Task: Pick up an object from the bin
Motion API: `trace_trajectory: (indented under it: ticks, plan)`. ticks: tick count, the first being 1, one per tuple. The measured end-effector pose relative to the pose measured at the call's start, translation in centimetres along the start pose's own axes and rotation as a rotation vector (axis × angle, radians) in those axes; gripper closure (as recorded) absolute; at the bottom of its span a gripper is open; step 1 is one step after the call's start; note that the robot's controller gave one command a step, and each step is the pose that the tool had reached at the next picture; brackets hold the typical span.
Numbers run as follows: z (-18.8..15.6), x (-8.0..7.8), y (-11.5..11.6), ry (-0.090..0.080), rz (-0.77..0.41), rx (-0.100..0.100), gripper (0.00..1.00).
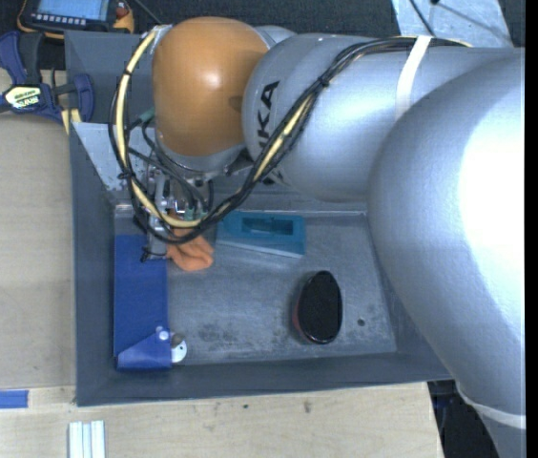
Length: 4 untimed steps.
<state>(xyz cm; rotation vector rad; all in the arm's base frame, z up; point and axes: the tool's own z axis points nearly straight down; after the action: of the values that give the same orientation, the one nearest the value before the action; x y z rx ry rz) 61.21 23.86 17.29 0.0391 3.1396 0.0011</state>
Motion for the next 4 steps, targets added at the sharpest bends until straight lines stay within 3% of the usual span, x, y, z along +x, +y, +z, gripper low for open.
trace_trajectory:
  ticks: [1,2,3,4]
  plan:
    - [0.7,-0.1,-4.8,0.001,0.076,-0.001,0.00]
    - [2.1,0.8,-7.8,-0.001,0.155,0.004,0.00]
    - [6.5,2.9,-7.8,-0.004,0.124,-0.003,0.00]
    - [9.2,1.9,-4.2,0.000,-0.033,0.004,0.00]
